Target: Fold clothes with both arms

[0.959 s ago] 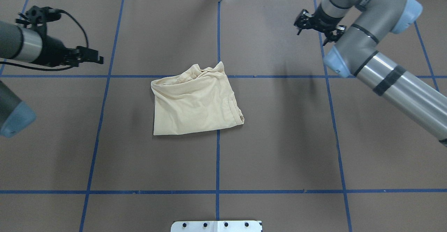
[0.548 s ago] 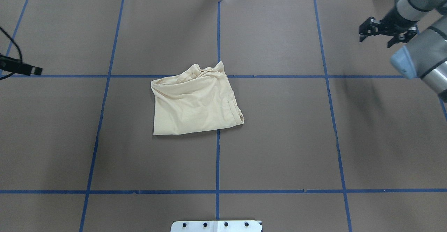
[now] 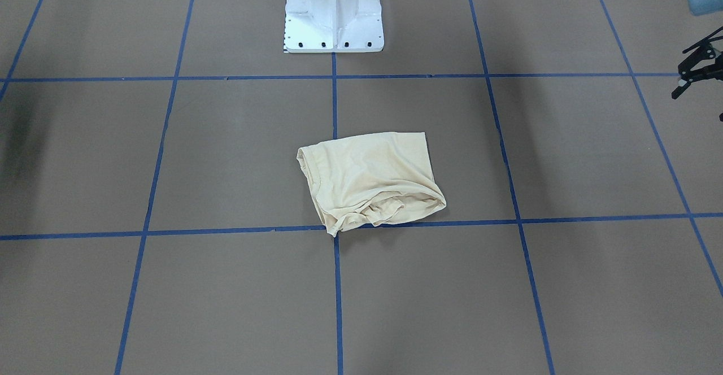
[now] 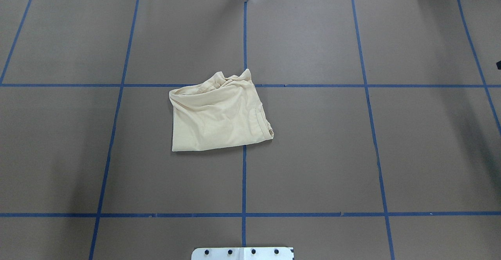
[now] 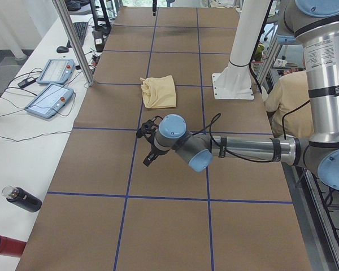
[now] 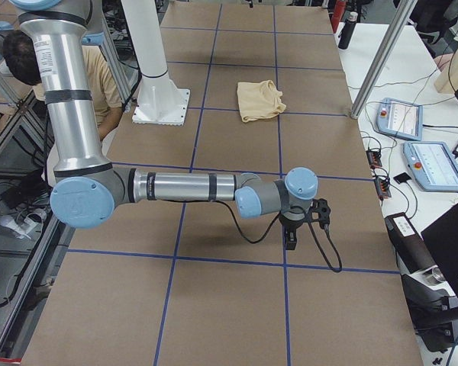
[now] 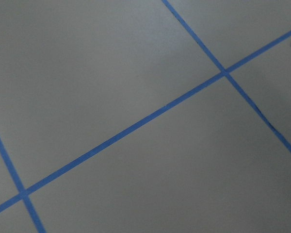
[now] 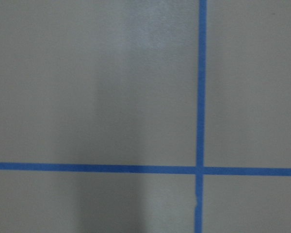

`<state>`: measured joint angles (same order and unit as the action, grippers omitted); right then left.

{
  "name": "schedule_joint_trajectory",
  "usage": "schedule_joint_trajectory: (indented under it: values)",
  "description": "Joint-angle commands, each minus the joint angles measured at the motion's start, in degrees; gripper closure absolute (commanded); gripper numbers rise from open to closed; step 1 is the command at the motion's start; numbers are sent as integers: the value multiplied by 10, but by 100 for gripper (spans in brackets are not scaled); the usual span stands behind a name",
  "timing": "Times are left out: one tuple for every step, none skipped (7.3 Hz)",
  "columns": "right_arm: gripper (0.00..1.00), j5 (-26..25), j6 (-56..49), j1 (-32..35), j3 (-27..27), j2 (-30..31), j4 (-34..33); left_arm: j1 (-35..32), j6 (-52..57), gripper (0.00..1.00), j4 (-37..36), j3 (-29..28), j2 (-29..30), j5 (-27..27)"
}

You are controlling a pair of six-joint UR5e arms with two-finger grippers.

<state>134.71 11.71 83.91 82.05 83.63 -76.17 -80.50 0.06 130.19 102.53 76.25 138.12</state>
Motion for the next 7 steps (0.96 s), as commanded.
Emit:
schedule_joint_trajectory:
  values:
    - [0, 2, -48, 31, 49, 62, -7, -29, 11, 0, -74, 3, 6, -9]
    - [0, 2, -55, 31, 84, 101, -16, -40, 11, 0, -153, 10, 47, -25]
    - [0, 3, -75, 29, 119, 113, -54, -51, 11, 0, -210, 20, 61, -26]
    - [0, 1, -104, 28, 156, 110, -140, -54, 11, 0, -253, 42, 63, -47]
    - [0, -1, -154, 41, 164, 110, -183, -55, 11, 0, -306, 47, 91, -64]
    - [0, -2, -158, 42, 169, 114, -199, -56, 17, 0, -311, 48, 86, -63]
    - [0, -3, -158, 42, 169, 114, -199, -57, 16, 0, -313, 50, 83, -63]
